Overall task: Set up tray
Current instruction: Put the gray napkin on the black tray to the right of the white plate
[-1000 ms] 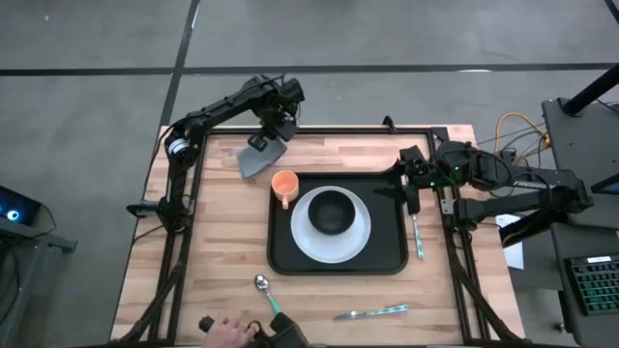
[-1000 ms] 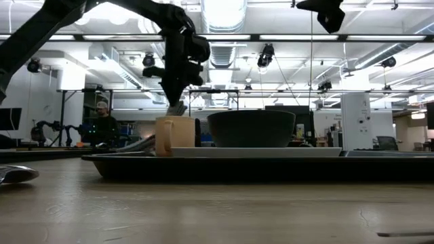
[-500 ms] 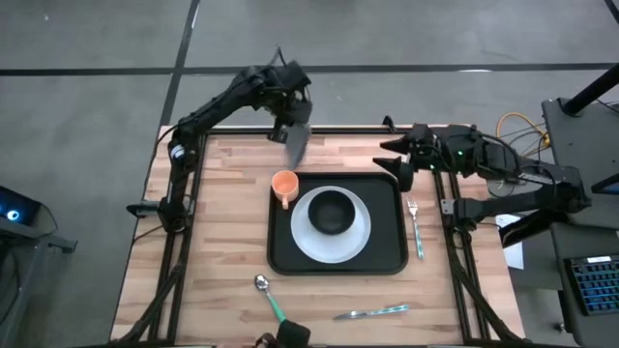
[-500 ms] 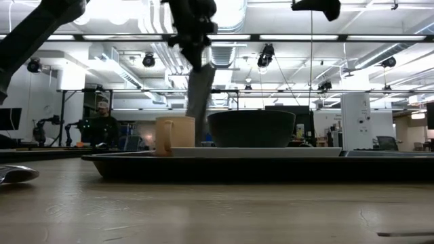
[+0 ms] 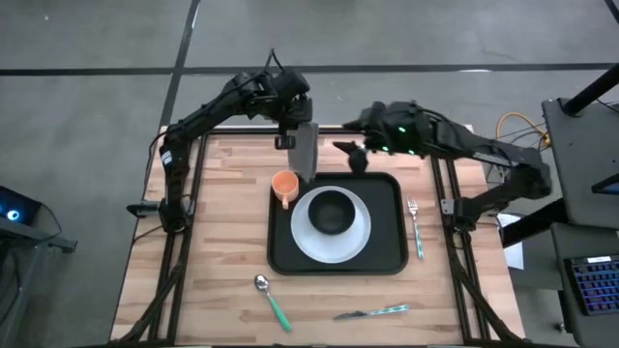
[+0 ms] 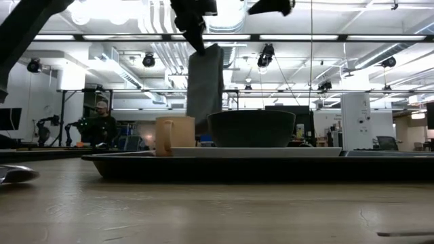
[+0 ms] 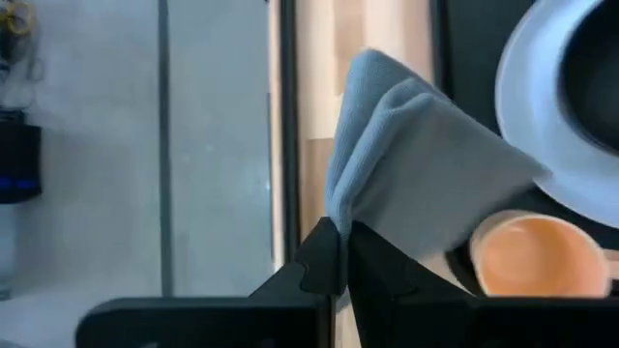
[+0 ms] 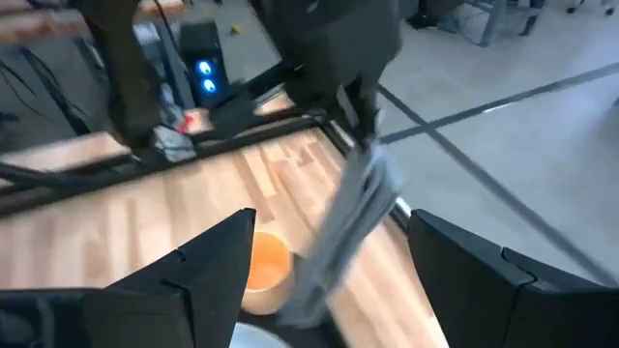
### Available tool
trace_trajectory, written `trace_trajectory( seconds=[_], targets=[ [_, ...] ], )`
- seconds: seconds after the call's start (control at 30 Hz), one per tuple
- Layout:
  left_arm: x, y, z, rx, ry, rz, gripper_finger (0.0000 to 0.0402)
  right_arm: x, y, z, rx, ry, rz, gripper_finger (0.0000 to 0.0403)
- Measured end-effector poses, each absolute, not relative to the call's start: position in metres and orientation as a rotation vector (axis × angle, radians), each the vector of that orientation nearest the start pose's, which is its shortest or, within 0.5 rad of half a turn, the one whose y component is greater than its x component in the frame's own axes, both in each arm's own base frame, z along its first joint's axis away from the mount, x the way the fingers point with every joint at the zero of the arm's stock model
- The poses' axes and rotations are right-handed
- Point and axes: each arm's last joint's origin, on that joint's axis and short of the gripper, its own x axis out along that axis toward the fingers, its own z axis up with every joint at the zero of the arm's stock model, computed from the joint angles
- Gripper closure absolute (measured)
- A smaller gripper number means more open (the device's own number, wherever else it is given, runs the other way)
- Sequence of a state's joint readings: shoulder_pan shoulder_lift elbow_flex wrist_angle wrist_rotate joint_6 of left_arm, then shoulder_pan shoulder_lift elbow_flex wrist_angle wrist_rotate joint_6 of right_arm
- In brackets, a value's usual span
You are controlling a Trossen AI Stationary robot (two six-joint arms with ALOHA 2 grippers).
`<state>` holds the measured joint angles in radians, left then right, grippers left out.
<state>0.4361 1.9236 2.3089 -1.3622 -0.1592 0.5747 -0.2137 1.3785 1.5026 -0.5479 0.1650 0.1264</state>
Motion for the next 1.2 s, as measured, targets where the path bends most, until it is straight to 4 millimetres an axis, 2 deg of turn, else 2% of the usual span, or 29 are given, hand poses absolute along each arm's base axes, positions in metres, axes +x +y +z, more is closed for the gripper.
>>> trace_trajectory(
  seconds=[0.1, 0.23, 0.4, 0.63, 1.0, 1.2],
  targets=[
    [0.337, 0.152, 0.419, 0.37, 1.095, 0.237, 0.0402, 0.305, -0.078, 0.414, 0.106, 0.487, -0.403, 0.0148],
    [0.34, 0.144, 0.42, 0.362, 1.078, 0.234, 0.0402, 0.328, -0.09, 0.404, 0.135, 0.604, -0.379, 0.0159],
    [0.337, 0.141, 0.426, 0.331, 1.043, 0.262, 0.0402, 0.348, -0.094, 0.401, 0.141, 0.601, -0.374, 0.0165],
    [0.334, 0.133, 0.435, 0.337, 0.995, 0.254, 0.0401, 0.355, -0.102, 0.396, 0.122, 0.573, -0.407, 0.0161],
    [0.338, 0.121, 0.436, 0.336, 0.968, 0.19, 0.0401, 0.353, -0.108, 0.4, 0.116, 0.541, -0.428, 0.0167],
    [0.34, 0.119, 0.437, 0.335, 0.959, 0.19, 0.0401, 0.359, -0.111, 0.388, 0.194, 0.564, -0.381, 0.0167]
  ],
)
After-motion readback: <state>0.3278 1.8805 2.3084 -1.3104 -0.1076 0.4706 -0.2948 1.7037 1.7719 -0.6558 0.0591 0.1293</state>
